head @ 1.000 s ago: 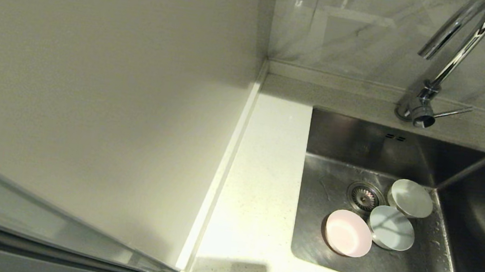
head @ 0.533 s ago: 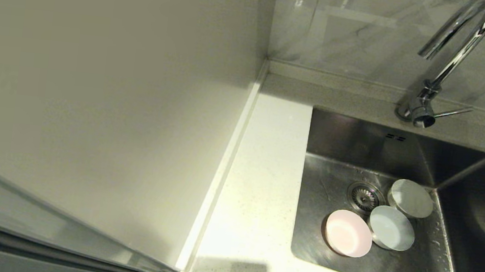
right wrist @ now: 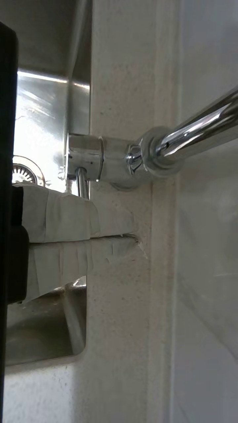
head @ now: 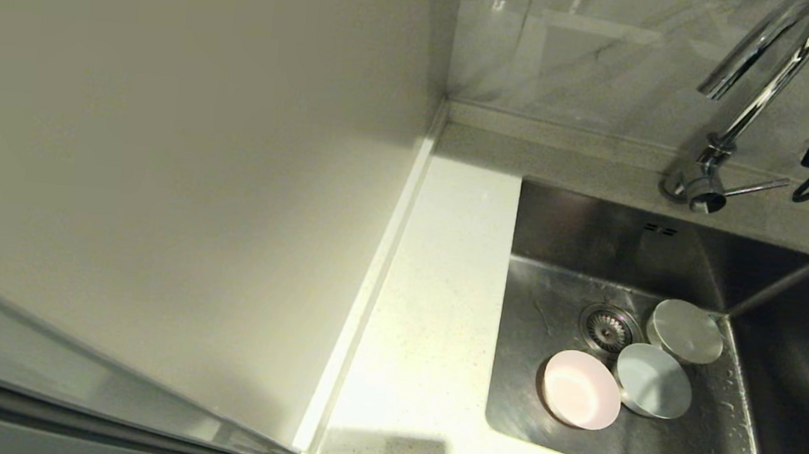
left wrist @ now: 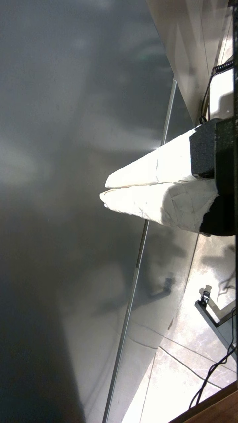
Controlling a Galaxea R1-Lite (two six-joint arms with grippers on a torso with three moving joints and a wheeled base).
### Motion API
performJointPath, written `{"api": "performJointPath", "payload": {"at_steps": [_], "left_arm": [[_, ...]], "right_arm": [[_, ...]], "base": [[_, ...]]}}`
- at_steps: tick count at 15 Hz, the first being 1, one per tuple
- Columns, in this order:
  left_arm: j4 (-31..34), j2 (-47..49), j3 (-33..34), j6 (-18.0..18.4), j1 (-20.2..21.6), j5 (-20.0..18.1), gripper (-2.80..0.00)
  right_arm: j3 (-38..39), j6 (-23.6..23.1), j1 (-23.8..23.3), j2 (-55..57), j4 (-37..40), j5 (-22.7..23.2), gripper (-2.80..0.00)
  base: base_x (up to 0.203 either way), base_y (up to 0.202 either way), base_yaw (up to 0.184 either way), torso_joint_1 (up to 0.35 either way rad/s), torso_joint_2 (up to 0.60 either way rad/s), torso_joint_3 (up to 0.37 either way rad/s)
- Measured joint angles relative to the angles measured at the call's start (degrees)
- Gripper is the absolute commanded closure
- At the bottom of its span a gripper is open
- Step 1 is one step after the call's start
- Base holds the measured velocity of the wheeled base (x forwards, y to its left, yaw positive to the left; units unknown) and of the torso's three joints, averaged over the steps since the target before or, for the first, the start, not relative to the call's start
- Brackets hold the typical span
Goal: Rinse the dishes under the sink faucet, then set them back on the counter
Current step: Turn on the faucet
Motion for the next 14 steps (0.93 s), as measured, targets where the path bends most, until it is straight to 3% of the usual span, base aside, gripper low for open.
{"api": "performJointPath", "payload": {"at_steps": [14], "left_arm": [[0.0,0.0,0.0,0.0,0.0,0.0,0.00]], "right_arm": [[-2.2,-3.9,0.1,3.7,1.1,-0.6,0.00]], "base": [[0.000,0.000,0.000,0.000,0.00,0.000]]}}
